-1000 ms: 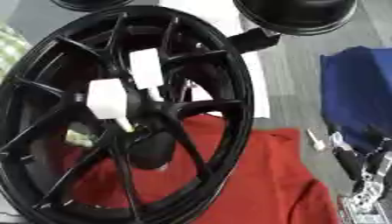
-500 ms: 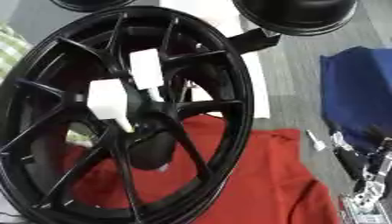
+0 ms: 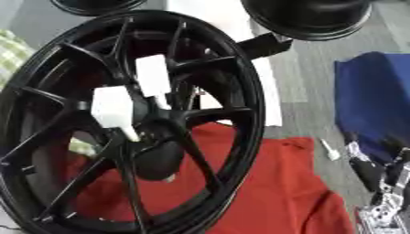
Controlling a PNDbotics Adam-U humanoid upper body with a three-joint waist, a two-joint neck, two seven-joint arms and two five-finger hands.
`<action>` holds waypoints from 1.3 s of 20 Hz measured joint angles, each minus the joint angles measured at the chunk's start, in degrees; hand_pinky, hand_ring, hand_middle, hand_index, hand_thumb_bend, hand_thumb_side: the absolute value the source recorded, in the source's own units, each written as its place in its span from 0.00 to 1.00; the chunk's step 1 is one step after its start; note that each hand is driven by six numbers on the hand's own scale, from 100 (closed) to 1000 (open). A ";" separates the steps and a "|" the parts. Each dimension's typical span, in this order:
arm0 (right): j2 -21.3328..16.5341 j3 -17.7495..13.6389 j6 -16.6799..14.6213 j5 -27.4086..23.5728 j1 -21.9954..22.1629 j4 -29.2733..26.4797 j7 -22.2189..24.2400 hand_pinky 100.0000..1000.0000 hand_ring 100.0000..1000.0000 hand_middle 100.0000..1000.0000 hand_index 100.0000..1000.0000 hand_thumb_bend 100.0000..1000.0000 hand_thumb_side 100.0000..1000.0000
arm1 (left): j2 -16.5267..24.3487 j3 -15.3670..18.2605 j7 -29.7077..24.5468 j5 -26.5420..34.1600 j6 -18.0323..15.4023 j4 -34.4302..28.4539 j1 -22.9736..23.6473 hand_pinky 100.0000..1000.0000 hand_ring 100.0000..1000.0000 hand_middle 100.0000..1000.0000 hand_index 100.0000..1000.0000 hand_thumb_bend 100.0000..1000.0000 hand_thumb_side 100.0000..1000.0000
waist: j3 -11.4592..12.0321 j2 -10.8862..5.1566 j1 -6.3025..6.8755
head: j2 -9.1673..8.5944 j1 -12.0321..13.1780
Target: Pull the pin out of the wheel hub.
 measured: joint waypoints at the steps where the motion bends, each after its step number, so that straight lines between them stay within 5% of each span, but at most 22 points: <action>1: 0.00 0.00 -0.02 0.00 0.01 0.00 0.02 0.61 0.76 0.61 0.71 0.63 0.17 | -0.44 -1.00 -2.74 -1.23 0.24 0.00 -0.91 0.77 0.71 0.70 0.83 0.02 0.64 | -0.01 -0.01 0.01 | 0.00 -0.02; 6: 0.00 0.08 -0.04 0.00 0.04 0.00 0.04 0.61 0.76 0.61 0.71 0.63 0.17 | -3.03 -5.26 -13.07 -6.26 1.66 -0.01 -4.66 0.77 0.72 0.70 0.83 0.13 0.75 | -0.03 -0.01 0.00 | 0.01 -0.27; 12: 0.00 0.19 -0.04 0.00 0.06 0.00 0.06 0.61 0.76 0.61 0.71 0.63 0.17 | -5.38 -8.91 -19.32 -9.27 1.99 -0.01 -6.95 0.77 0.72 0.69 0.83 0.19 0.77 | -0.03 -0.01 -0.01 | 0.22 -0.30; 21: 0.00 0.20 -0.02 0.01 0.06 0.00 0.11 0.61 0.76 0.61 0.71 0.63 0.17 | -6.09 -13.74 -20.58 -11.45 1.10 -0.01 -7.42 0.80 0.75 0.72 0.82 0.25 0.53 | -0.02 -0.01 0.02 | 0.49 -0.13; 26: 0.00 0.21 0.01 0.02 0.03 0.00 0.19 0.61 0.76 0.61 0.71 0.63 0.17 | -6.00 -16.59 -20.42 -13.56 1.26 -0.01 -6.53 0.82 0.75 0.71 0.82 0.37 0.50 | -0.09 -0.01 0.14 | 0.52 0.04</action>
